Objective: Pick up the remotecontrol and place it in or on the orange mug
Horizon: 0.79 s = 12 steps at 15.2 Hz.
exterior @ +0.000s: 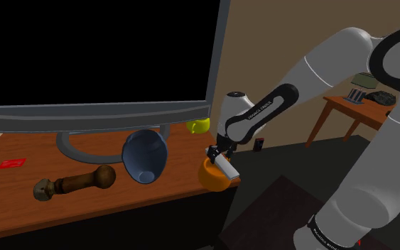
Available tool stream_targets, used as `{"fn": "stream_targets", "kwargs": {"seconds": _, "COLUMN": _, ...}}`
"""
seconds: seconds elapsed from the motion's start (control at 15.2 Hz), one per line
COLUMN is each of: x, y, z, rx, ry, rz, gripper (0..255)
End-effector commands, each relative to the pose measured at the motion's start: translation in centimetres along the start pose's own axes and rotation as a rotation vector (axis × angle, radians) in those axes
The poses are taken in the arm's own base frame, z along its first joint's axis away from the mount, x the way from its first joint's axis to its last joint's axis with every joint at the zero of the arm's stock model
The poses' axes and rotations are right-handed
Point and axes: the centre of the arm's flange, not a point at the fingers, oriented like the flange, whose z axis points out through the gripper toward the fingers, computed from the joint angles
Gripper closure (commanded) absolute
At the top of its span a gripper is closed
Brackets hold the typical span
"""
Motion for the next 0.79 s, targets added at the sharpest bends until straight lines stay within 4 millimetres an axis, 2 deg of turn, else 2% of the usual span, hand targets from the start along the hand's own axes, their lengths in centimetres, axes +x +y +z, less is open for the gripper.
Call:
{"fn": "stream_targets", "kwargs": {"seconds": 0.0, "x": 0.0, "y": 0.0, "z": -1.3, "rx": 0.000, "ry": 0.000, "rz": 0.000, "gripper": 0}}
{"fn": "stream_targets", "kwargs": {"seconds": 0.2, "x": 0.0, "y": 0.0, "z": -5.0, "rx": 0.000, "ry": 0.000, "rz": 0.000, "gripper": 0}}
{"fn": "stream_targets", "kwargs": {"seconds": 0.73, "x": 0.0, "y": 0.0, "z": -5.0, "rx": 0.000, "ry": 0.000, "rz": 0.000, "gripper": 0}}
